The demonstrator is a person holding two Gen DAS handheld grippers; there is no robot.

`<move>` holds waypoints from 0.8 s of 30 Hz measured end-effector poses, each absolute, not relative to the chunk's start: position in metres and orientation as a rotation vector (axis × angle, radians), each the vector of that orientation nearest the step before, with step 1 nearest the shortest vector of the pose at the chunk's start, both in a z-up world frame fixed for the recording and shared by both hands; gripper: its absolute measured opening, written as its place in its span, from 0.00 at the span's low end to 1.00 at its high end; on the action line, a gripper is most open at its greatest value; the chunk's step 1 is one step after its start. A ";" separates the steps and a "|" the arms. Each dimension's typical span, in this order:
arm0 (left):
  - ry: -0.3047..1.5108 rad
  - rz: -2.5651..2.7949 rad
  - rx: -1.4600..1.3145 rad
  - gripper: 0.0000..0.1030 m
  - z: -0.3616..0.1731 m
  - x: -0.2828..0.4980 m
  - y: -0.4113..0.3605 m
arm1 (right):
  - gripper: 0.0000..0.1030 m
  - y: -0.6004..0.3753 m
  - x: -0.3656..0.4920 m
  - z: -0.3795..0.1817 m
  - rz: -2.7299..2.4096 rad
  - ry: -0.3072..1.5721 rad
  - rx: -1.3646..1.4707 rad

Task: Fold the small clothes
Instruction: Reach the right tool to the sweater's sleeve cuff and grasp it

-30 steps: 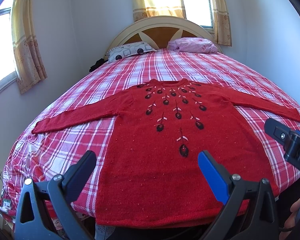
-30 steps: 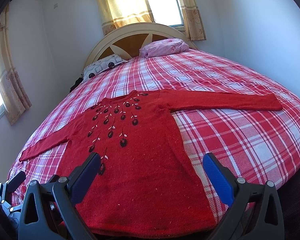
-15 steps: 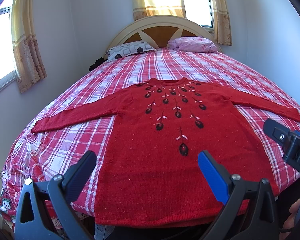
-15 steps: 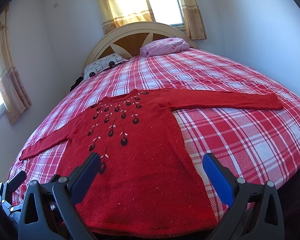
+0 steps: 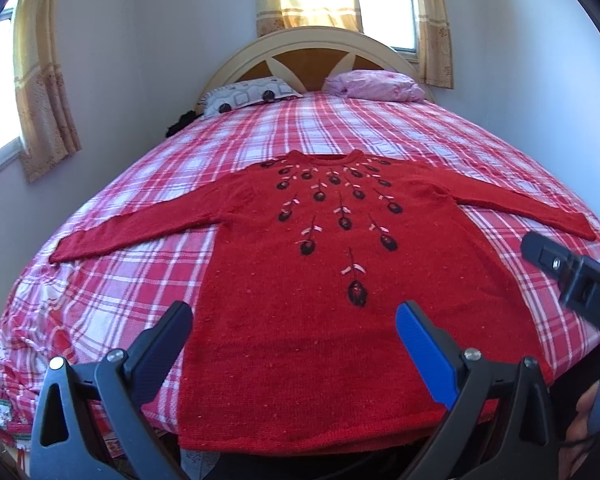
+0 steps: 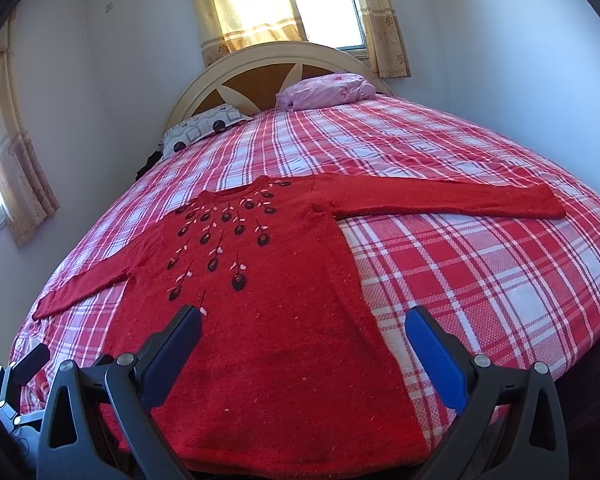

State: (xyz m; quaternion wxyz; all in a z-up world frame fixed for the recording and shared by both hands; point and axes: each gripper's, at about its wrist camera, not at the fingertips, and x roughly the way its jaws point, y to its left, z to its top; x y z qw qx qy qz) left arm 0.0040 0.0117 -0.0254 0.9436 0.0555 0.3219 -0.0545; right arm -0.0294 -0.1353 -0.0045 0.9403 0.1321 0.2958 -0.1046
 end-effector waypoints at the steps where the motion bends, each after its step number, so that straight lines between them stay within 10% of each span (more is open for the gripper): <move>1: 0.659 -0.122 0.108 1.00 -0.027 0.005 0.012 | 0.99 -0.142 -0.030 -0.003 -0.228 0.588 0.274; 11: 0.684 -0.150 0.096 1.00 -0.026 0.046 0.023 | 0.99 -0.288 -0.042 0.011 -0.522 0.394 0.375; 24: 0.746 -0.186 0.064 1.00 -0.028 0.107 0.005 | 0.81 -0.489 -0.029 -0.036 -0.794 0.606 0.588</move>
